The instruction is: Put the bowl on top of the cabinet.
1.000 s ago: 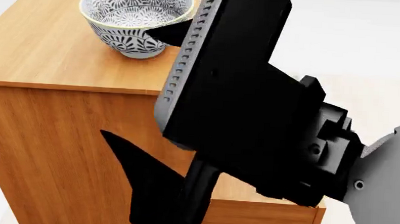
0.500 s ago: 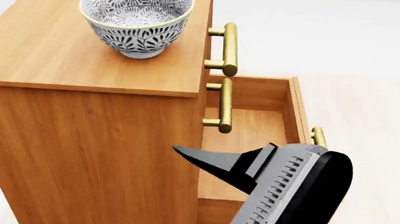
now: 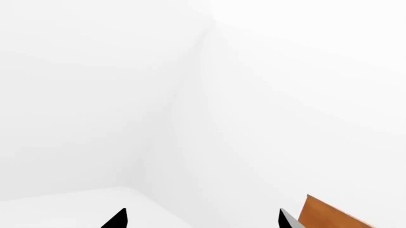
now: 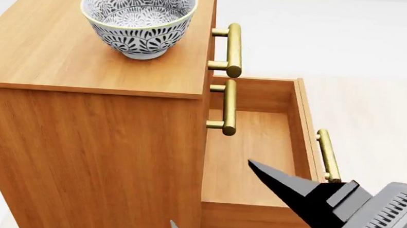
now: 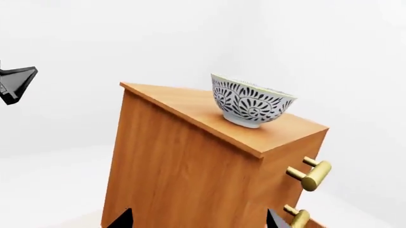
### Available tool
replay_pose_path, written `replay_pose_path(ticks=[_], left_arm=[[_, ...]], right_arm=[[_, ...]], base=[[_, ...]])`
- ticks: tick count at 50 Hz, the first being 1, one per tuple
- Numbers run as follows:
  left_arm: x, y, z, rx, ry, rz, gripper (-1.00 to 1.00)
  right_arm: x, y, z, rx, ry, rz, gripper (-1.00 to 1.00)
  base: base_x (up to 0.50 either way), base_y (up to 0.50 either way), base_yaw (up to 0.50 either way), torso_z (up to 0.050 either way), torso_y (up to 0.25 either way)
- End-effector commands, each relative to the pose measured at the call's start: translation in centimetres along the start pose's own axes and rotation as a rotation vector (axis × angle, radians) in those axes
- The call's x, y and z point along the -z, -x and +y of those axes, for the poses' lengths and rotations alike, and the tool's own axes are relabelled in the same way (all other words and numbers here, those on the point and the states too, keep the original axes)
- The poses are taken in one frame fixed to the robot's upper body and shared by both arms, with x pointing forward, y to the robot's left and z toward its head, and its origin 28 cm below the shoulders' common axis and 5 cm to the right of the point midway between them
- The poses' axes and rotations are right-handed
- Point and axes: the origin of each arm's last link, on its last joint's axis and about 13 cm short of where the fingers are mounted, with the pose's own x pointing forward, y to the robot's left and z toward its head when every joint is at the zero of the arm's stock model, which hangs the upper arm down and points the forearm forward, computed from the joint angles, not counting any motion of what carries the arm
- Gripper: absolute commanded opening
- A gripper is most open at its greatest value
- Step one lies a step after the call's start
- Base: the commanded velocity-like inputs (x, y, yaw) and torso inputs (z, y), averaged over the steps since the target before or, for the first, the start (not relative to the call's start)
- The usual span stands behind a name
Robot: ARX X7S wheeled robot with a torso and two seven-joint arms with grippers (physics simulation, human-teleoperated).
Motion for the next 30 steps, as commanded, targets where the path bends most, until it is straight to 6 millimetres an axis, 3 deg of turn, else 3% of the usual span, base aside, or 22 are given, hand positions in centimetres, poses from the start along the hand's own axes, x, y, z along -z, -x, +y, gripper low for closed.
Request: replay_pose_path(ticks=[1,18,30], left_arm=[[0.0,0.0,0.0,0.0,0.0,0.002,1.0],[0.0,0.1,0.0,0.0,0.003,0.004,1.0],[0.0,0.1,-0.1,0.002,0.003,0.004,1.0]], right_arm=[[-0.1,1.7,-1.0,0.147,-0.026,-0.017,1.0],[-1.5,4.4,-2.4,0.343,-0.007,-0.082,1.0],[-1.1,5.2,-2.9,0.443,-0.004,-0.105,1.0]], base=[[0.0,0.0,0.0,0.0,0.0],[0.0,0.0,0.0,0.0,0.0],[0.0,0.0,0.0,0.0,0.0]])
